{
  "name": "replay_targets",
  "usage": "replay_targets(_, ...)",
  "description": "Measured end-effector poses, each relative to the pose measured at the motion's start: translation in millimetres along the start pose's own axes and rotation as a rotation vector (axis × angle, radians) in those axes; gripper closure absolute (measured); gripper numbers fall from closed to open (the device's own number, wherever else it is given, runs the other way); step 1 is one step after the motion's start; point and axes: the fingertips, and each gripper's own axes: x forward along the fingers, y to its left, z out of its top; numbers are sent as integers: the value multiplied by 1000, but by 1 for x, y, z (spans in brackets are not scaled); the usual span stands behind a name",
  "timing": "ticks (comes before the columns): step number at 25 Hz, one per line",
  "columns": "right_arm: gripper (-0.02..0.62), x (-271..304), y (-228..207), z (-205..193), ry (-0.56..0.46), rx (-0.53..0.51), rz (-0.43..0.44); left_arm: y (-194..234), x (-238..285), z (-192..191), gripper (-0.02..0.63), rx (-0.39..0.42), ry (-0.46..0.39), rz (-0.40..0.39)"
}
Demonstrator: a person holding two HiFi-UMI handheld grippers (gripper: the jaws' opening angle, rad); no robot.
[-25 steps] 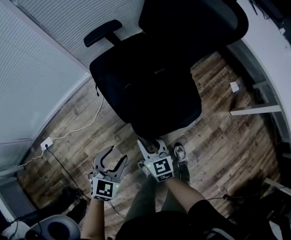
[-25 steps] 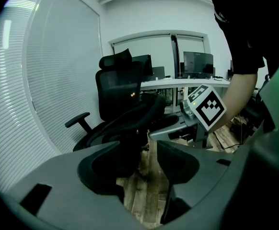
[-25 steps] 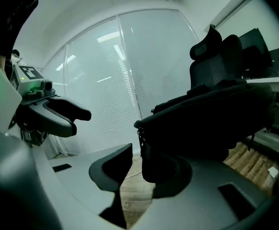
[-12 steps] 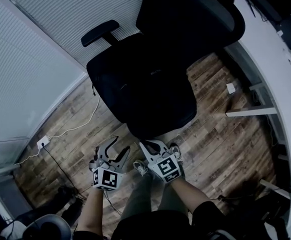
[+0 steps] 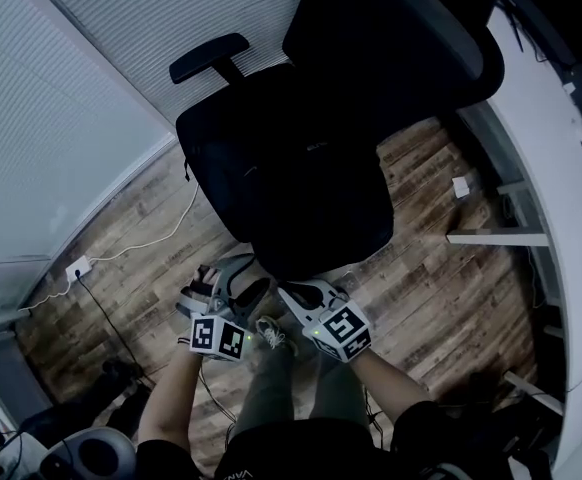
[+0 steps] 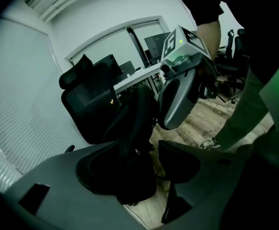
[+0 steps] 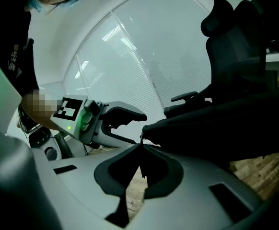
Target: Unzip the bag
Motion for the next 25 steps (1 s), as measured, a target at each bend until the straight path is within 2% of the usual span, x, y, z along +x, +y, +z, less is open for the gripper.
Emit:
replay_targets(4,548,-5,0,4,10,9,42,-4,12,10,351,118,-11,-55)
replay_targets(7,548,-9,-1,7,14,12,67,-4,20,13,361,197,-5,-67)
replay_targets(10,548,-14,-3,6,27,18,85,1,23,16,465,210,-5,-51)
replay_targets(14,548,-20,-6,6,49,39,112,0,26,17,491,243,15,-50)
replay_targets(18,548,-28,-9,7,73,40,130,0,28,17,506,210,35,-42)
replay_targets(25,548,-47,-16,9,120,-2,137,1,30,18,509,107,65,-33)
